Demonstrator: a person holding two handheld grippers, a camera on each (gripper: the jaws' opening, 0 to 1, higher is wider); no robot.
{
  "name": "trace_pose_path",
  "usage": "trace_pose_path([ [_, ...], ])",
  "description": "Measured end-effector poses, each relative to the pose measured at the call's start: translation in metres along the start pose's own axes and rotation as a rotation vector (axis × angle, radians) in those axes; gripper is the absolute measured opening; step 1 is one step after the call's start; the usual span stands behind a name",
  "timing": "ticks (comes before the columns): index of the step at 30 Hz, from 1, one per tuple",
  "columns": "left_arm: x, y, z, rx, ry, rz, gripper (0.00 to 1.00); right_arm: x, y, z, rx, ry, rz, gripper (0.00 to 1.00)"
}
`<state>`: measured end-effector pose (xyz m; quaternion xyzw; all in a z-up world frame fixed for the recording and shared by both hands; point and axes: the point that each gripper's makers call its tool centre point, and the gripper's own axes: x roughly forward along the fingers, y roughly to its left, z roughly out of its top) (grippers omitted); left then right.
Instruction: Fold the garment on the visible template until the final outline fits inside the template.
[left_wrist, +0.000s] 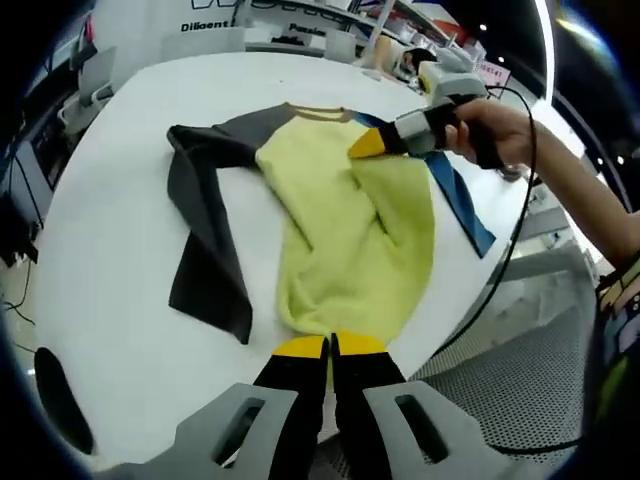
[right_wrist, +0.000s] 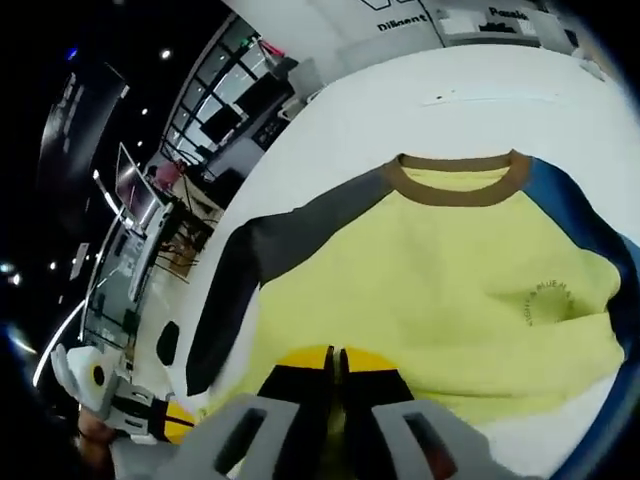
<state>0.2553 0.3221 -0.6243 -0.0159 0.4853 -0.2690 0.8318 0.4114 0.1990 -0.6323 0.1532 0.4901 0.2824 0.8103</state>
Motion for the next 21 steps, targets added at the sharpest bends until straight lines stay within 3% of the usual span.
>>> trace_pose_path([
  [4, 0.002, 0.003, -0.001, -0.006, 0.009, 0.004, 0.00, 0.007, 0.004, 0.005, -0.009, -0.019, 0.024, 0.02],
  [7, 0.002, 0.004, -0.001, -0.011, 0.014, 0.009, 0.00, 0.010, 0.009, 0.014, -0.090, -0.075, 0.046, 0.22],
  [10, 0.003, 0.005, -0.001, -0.018, 0.015, 0.008, 0.00, 0.009, 0.013, 0.010, -0.127, -0.059, 0.060, 0.29],
  [13, 0.003, 0.006, -0.002, -0.022, 0.018, 0.011, 0.00, 0.003, 0.015, 0.024, -0.205, -0.162, 0.064, 0.52],
  [14, 0.003, 0.006, -0.003, -0.024, 0.018, 0.011, 0.00, 0.000, 0.015, 0.025, -0.227, -0.168, 0.058, 0.58],
  [21, 0.003, 0.005, -0.003, -0.029, 0.021, 0.013, 0.00, -0.016, 0.014, 0.022, -0.386, -0.176, 0.019, 0.73],
])
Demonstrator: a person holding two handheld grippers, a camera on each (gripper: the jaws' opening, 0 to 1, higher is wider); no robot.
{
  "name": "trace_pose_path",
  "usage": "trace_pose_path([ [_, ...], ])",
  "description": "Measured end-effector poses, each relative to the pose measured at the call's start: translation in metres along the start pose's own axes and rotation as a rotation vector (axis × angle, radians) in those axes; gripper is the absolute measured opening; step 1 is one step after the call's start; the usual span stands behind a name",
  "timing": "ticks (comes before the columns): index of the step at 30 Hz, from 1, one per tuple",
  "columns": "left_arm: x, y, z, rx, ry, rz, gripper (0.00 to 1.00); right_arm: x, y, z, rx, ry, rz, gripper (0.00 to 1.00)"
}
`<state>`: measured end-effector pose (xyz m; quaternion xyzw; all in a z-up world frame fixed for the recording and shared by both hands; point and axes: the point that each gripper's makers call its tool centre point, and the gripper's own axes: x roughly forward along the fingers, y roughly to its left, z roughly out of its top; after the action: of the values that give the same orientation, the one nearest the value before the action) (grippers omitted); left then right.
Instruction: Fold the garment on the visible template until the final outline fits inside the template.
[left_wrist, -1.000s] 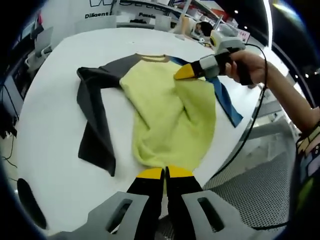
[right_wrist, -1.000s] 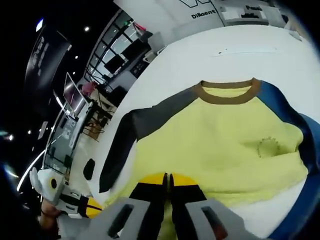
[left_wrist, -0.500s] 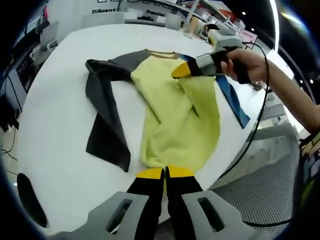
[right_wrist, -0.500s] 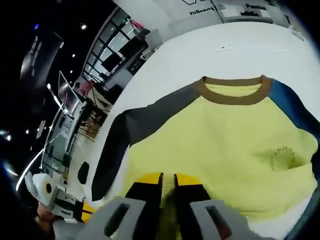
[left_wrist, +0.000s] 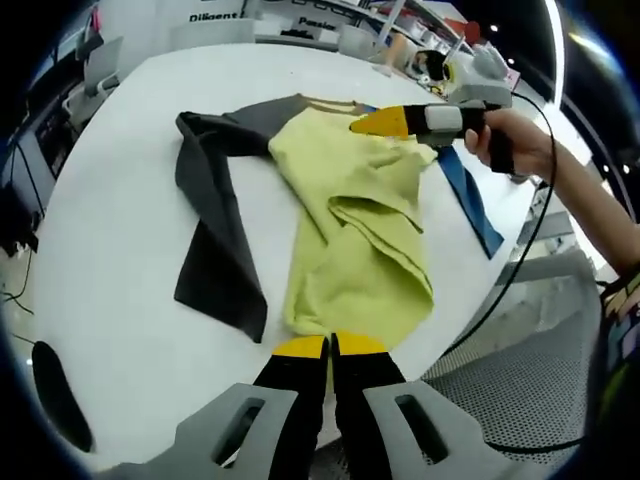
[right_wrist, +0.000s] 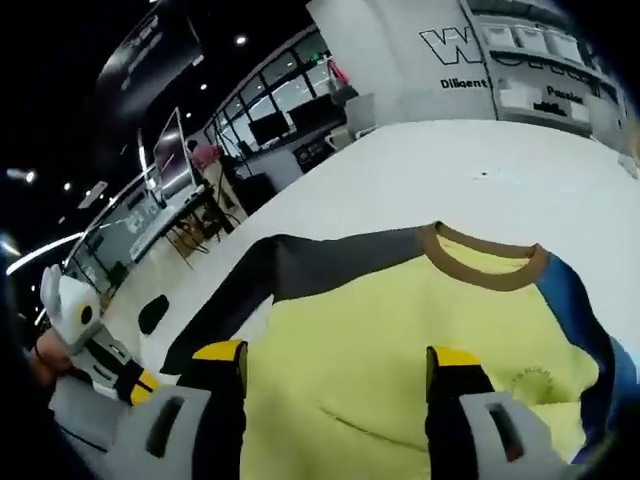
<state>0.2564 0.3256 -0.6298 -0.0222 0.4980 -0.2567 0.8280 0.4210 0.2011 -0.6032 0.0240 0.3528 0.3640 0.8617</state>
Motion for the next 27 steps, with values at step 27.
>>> trace_pose_path([
  [27, -0.002, -0.014, -0.002, -0.016, -0.005, -0.049, 0.00, -0.038, 0.036, -0.068, -0.215, 0.130, 0.096, 0.47],
])
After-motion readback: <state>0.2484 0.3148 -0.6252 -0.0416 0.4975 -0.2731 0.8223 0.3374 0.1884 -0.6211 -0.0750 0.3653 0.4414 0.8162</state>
